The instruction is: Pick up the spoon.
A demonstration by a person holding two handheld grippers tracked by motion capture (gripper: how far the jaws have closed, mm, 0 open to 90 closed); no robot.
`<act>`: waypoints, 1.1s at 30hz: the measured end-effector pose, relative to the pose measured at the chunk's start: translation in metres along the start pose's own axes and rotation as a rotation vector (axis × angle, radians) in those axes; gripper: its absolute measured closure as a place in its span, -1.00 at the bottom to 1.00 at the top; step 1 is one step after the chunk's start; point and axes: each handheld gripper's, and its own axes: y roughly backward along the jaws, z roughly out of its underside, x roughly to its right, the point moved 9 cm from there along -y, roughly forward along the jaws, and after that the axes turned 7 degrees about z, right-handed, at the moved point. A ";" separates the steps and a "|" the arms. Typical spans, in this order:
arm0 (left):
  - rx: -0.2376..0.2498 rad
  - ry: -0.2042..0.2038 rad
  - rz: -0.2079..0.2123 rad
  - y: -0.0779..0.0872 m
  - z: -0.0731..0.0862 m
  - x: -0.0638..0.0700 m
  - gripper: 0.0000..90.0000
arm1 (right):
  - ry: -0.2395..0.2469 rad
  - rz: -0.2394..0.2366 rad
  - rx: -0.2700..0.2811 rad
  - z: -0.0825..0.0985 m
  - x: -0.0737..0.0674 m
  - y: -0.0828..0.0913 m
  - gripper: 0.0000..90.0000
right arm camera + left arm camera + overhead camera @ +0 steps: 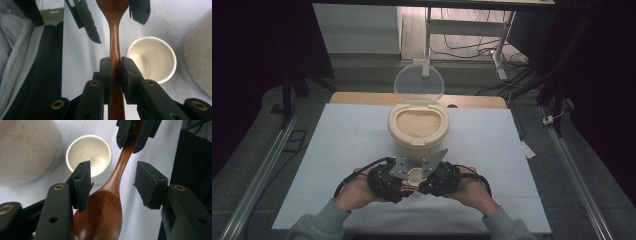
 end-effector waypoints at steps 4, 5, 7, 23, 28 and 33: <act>-0.024 -0.005 0.020 -0.003 0.002 0.001 0.14 | 0.023 -0.004 0.007 -0.004 -0.003 -0.001 0.77; -0.032 -0.008 0.022 -0.004 0.003 0.002 0.17 | 0.029 -0.004 0.000 -0.004 -0.004 -0.001 0.77; -0.048 -0.012 0.026 -0.005 0.005 0.003 0.24 | 0.037 -0.003 0.005 -0.005 -0.005 -0.002 0.77; -0.091 -0.047 0.100 -0.016 0.014 0.010 0.70 | 0.155 0.006 0.003 -0.009 -0.013 -0.006 0.74; -0.078 -0.050 0.063 -0.013 0.013 0.006 0.71 | 0.084 0.072 0.081 -0.014 -0.003 0.002 0.52; -0.024 -0.024 0.017 -0.005 0.011 -0.001 0.71 | -0.061 0.144 0.213 -0.020 0.013 0.019 0.28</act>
